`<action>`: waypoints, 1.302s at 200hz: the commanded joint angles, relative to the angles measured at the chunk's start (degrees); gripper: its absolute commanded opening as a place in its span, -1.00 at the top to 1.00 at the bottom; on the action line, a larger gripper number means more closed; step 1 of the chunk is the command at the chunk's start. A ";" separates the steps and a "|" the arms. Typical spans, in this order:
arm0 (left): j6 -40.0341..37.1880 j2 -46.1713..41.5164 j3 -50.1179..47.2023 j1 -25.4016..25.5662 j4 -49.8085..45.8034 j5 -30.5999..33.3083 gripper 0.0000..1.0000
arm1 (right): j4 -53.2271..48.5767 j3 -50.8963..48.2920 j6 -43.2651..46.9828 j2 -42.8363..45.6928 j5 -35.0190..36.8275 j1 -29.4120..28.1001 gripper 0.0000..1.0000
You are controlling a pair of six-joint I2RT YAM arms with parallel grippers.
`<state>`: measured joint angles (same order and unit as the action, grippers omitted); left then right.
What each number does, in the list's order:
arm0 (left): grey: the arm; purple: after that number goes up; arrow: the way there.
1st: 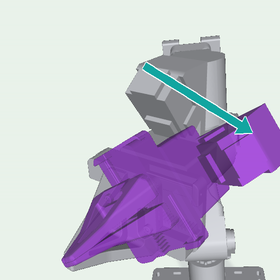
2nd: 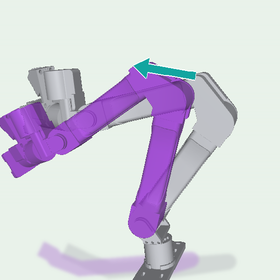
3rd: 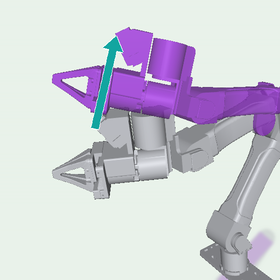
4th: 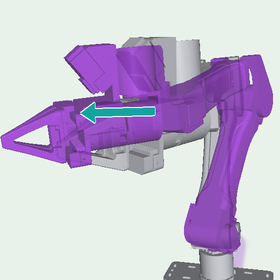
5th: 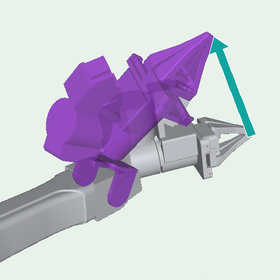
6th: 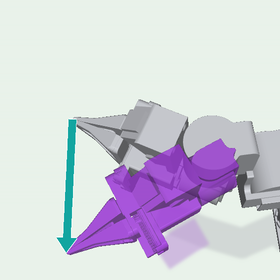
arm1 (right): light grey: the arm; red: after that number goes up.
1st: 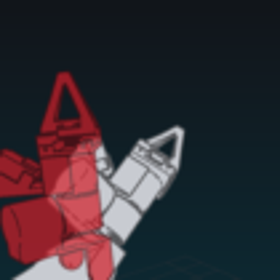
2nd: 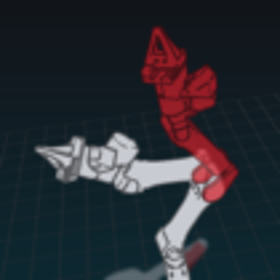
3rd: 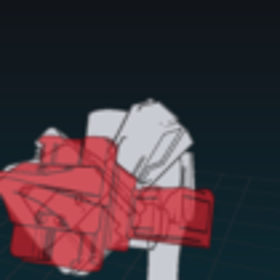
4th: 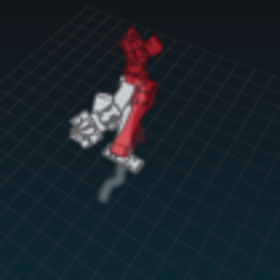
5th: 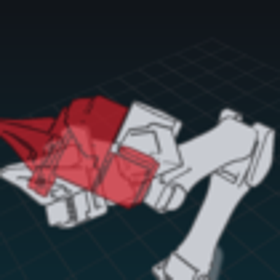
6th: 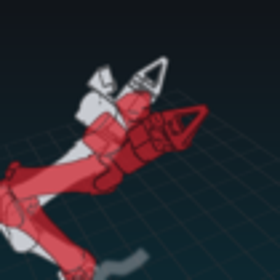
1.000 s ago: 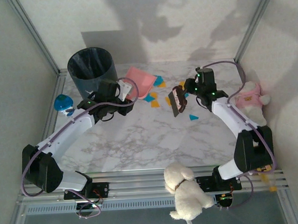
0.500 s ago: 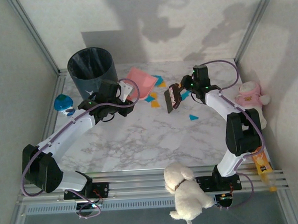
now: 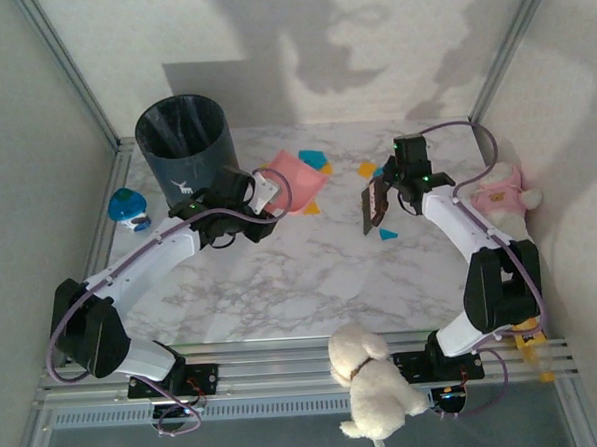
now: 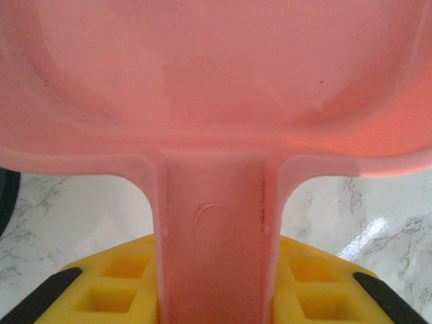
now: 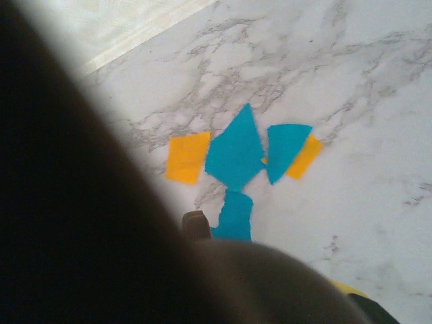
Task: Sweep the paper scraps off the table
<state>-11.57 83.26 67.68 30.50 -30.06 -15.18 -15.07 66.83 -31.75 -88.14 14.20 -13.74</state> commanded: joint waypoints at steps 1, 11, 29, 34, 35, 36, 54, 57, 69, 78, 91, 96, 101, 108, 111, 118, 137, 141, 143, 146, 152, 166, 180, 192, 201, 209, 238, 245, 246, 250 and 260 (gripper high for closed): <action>-2.96 1.49 1.04 0.90 -1.85 -0.86 1.00 | -0.29 -1.75 3.11 3.64 0.13 0.29 1.00; -4.10 2.19 1.35 1.24 -2.57 -0.98 1.00 | 1.56 -2.60 4.04 5.08 -2.18 0.34 1.00; -6.66 3.72 1.77 2.30 -4.47 -1.10 1.00 | 3.96 -3.33 5.94 7.66 -6.39 0.38 1.00; -7.35 4.11 1.92 2.67 -5.00 -0.93 1.00 | 4.11 -3.37 6.49 8.27 -7.14 0.41 1.00; -7.51 4.19 1.97 2.78 -5.09 -0.92 1.00 | 4.10 -3.37 6.55 8.39 -7.37 0.39 1.00; -7.68 4.32 1.99 2.88 -5.22 -0.87 1.00 | 4.13 -3.33 6.62 8.54 -7.58 0.38 1.00; -9.95 6.40 2.79 4.18 -7.36 -0.63 1.00 | 2.44 -3.02 8.47 10.56 -7.87 0.44 1.00; -10.24 6.80 2.99 4.40 -7.78 -0.64 1.00 | 2.04 -3.02 8.86 10.90 -7.55 0.44 1.00; -11.20 8.57 3.96 5.12 -9.21 -0.49 1.00 | 0.26 -3.19 10.18 12.25 -5.58 0.38 1.00; -11.74 9.99 4.75 5.57 -10.22 -0.38 1.00 | -1.41 -3.27 11.15 13.10 -3.20 0.44 1.00; -12.61 11.98 6.04 6.25 -11.80 -0.55 1.00 | -3.22 -3.67 12.92 14.29 0.29 0.44 1.00; -12.95 12.79 6.58 6.48 -12.34 -0.55 1.00 | -3.72 -3.80 13.63 14.62 1.54 0.39 1.00; -13.32 13.58 7.09 6.80 -12.90 -0.63 1.00 | -4.16 -4.02 14.50 14.97 2.54 0.39 1.00; -13.94 14.70 7.86 7.17 -13.60 -0.64 1.00 | -4.61 -4.20 15.39 15.46 3.59 0.42 1.00; -14.13 15.11 8.16 7.34 -13.88 -0.66 1.00 | -4.87 -4.24 15.77 15.59 4.03 0.39 1.00; -14.58 16.17 9.00 7.78 -14.62 -0.69 1.00 | -5.35 -4.34 16.53 15.84 4.94 0.41 1.00; -15.86 19.33 11.35 8.72 -16.50 -0.61 1.00 | -6.26 -4.66 17.88 16.39 7.31 0.41 1.00; -16.09 19.97 11.88 8.80 -16.89 -0.65 1.00 | -6.36 -4.80 17.99 16.47 7.91 0.43 1.00; -16.17 20.28 12.17 8.88 -17.14 -0.69 1.00 | -6.35 -4.85 18.09 16.45 8.23 0.39 1.00; -16.26 20.87 12.64 9.02 -17.54 -0.72 1.00 | -6.36 -4.98 18.28 16.48 8.74 0.41 1.00; -16.36 21.87 13.62 9.17 -18.20 -0.73 1.00 | -6.37 -5.19 18.51 16.52 9.93 0.42 1.00; -16.51 24.06 15.71 9.30 -19.70 -1.20 1.00 | -6.77 -5.55 18.67 16.29 13.08 0.41 1.00; -16.94 25.93 17.71 9.47 -21.08 -1.15 1.00 | -6.49 -6.06 19.12 15.90 14.89 0.38 1.00; -17.08 27.55 19.17 9.77 -22.13 -0.41 1.00 | -6.16 -6.56 19.45 15.45 15.70 0.42 1.00; -17.34 28.80 20.52 10.08 -23.05 -0.22 1.00 | -5.56 -7.32 19.52 15.30 16.03 0.46 1.00; -17.43 29.80 21.45 10.23 -23.90 -0.12 1.00 | -5.20 -7.86 19.53 15.25 16.40 0.41 1.00; -17.69 32.22 23.80 10.80 -25.30 0.19 1.00 | -4.74 -9.42 19.71 15.02 16.30 0.05 1.00; -17.77 32.76 24.28 10.89 -25.76 0.33 1.00 | -4.50 -10.05 19.82 15.14 16.16 -0.18 1.00; -17.78 32.80 24.36 10.89 -25.84 0.37 1.00 | -4.51 -10.09 19.81 15.17 16.15 -0.25 1.00; -17.86 33.06 24.61 11.04 -25.97 0.43 1.00 | -4.37 -10.49 19.80 15.25 16.20 -0.32 1.00; -17.95 33.57 24.95 11.27 -26.21 0.97 1.00 | -4.00 -11.37 19.81 15.50 16.15 -0.71 1.00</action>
<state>-27.97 115.26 90.28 40.95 -52.53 -15.29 -21.61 57.30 -12.73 -73.01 28.51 -13.78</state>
